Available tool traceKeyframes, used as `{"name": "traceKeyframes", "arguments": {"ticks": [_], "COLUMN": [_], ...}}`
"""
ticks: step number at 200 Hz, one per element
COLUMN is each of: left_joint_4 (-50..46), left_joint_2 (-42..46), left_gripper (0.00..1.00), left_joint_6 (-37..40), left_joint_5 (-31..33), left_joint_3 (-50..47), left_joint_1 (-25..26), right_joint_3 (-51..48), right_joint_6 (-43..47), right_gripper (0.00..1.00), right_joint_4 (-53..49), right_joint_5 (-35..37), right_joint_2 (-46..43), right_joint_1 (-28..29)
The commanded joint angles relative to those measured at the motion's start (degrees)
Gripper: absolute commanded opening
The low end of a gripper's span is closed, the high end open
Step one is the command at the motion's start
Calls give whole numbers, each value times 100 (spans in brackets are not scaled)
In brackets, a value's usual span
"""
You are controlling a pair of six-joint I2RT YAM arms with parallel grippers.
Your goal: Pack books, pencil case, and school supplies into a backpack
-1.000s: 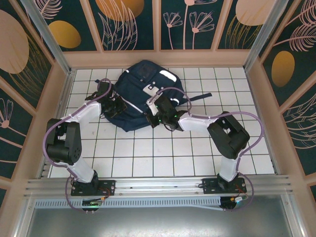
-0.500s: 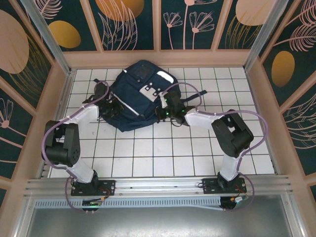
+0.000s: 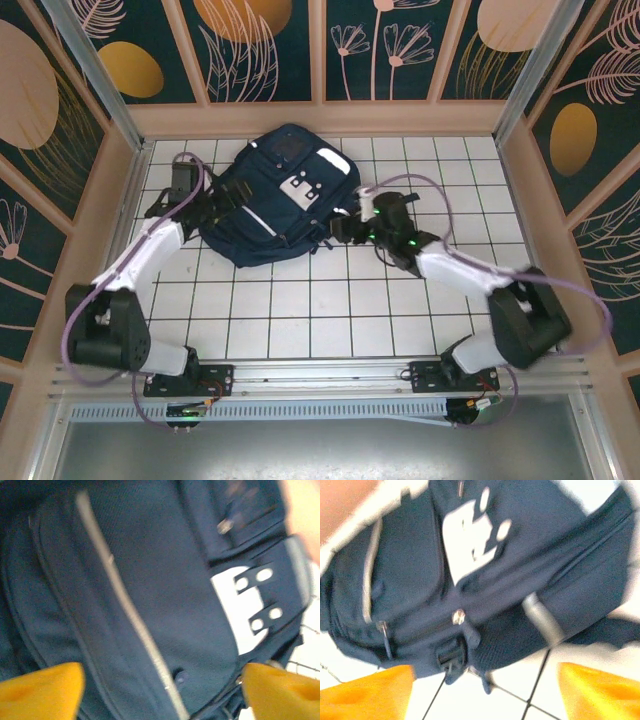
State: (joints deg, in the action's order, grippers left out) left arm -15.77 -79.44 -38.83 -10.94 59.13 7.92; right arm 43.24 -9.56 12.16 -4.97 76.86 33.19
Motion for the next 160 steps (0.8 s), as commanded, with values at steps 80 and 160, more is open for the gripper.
{"name": "traceKeyframes", "arguments": {"ticks": [80, 160], "left_joint_4": [6057, 7168], "left_joint_2": [865, 18], "left_gripper": [99, 99], "left_joint_6": [4578, 3987], "left_joint_5": [2245, 1736], "left_joint_3": [-3704, -3519], "left_joint_1": [-2, -340], "right_joint_3": [-3044, -3013], "right_joint_6": [1622, 1014], "right_gripper": [99, 99], "right_joint_4": [2871, 4929], "right_joint_5": [3249, 333], "right_joint_2": [-2450, 27], "right_joint_1": [-2399, -3757]}}
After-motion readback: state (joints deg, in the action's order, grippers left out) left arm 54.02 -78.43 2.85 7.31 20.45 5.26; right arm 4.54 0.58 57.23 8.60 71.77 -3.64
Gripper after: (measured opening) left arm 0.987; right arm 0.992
